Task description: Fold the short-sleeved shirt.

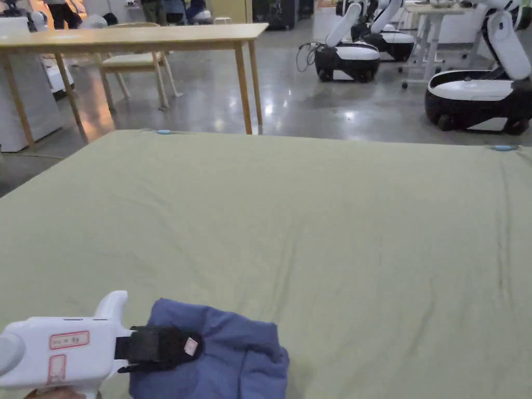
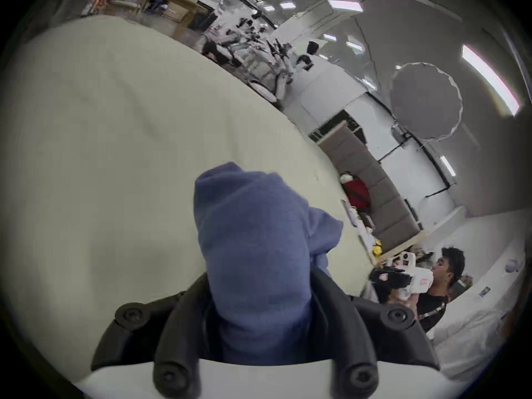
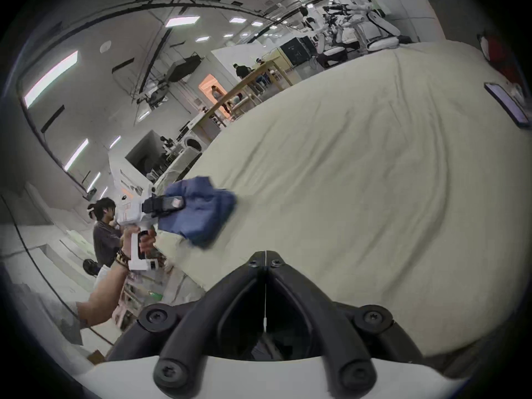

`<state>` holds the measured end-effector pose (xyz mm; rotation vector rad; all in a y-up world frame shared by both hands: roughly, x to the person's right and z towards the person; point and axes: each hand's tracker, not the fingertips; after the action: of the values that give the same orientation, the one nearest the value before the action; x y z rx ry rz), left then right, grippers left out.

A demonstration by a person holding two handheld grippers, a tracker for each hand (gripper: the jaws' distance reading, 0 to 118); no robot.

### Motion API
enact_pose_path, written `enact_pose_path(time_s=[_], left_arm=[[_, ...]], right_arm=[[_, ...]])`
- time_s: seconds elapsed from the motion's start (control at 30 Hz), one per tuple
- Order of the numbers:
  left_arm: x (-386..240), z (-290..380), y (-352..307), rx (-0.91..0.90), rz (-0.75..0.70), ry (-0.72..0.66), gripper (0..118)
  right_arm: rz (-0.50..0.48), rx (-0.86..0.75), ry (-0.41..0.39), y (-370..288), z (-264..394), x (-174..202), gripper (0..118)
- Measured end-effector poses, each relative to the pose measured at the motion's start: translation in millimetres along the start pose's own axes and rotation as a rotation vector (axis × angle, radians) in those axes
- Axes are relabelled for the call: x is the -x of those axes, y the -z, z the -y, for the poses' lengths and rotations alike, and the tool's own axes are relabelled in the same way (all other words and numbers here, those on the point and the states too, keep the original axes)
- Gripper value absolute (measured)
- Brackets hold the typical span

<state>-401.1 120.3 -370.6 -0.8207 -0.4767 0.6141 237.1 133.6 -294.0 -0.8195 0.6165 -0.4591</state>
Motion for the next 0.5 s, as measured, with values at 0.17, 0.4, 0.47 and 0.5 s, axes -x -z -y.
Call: enact_pose_path(time_s=[0.17, 0.4, 0.47, 0.5], left_arm=[[76.1, -36.6, -82.1, 0.034, -0.224, -0.007, 26], [109.0, -40.1, -88.8, 0.023, -0.299, -0.14, 79], [106.2, -39.8, -90.6, -0.019, -0.34, -0.128, 118], [102.4, -40.6, -94.7, -0.05, -0.31, -0.118, 117]], right_arm=[[0.08, 0.022, 0.03, -20.8, 12.1, -0.7, 1], [0.15, 0.003, 0.044, -36.6, 8.4, -1.8, 1], [0.16, 0.004, 0.032, -37.4, 6.8, -0.3, 1], [0.158, 0.004, 0.026, -37.7, 5.5, 1.7, 1]])
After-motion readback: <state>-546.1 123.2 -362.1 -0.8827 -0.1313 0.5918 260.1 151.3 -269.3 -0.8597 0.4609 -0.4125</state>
